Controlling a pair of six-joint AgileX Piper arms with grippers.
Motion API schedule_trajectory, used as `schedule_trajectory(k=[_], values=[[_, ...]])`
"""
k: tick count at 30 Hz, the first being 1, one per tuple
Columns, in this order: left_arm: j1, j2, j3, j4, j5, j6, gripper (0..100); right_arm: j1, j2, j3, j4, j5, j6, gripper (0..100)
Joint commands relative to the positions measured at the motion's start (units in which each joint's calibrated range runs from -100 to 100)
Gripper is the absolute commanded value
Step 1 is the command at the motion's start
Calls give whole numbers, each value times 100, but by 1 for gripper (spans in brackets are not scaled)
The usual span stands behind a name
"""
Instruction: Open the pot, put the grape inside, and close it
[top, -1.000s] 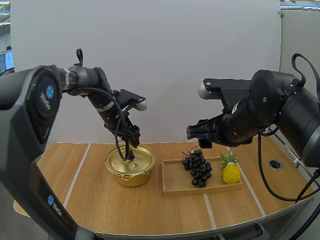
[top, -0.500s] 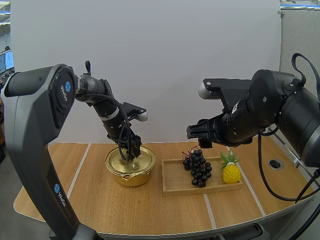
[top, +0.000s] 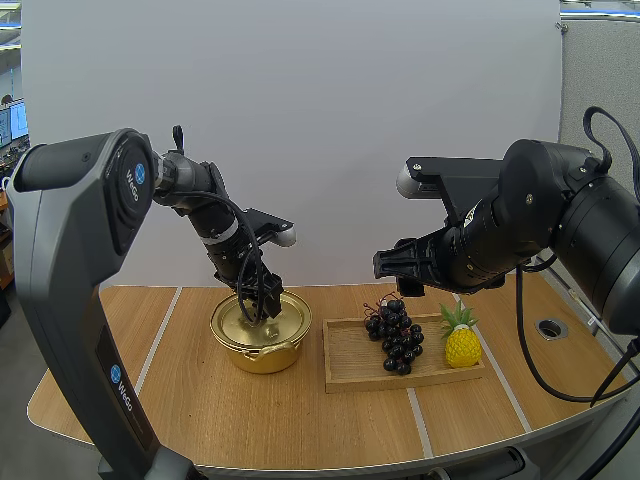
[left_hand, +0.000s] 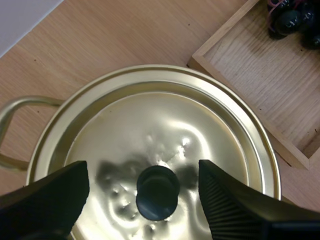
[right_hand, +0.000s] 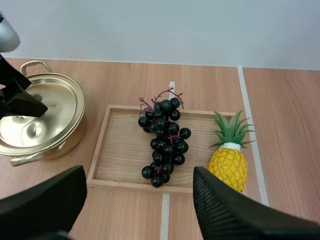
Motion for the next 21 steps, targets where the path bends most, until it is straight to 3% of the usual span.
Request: schedule_trajectory(k=[1, 13, 19, 21], values=[[-17, 65, -48, 1, 75, -46, 100, 6, -14, -37, 7, -23, -35, 100], [-17, 79, -48, 1, 145, -83, 100, 6, -14, -37, 7, -23, -35, 100], [-17, 79, -48, 1, 183, -83, 4, 6, -14, -37, 7, -23, -35, 100], [-17, 79, -48, 1, 270, -83, 0, 6, -14, -37, 7, -23, -35, 100]])
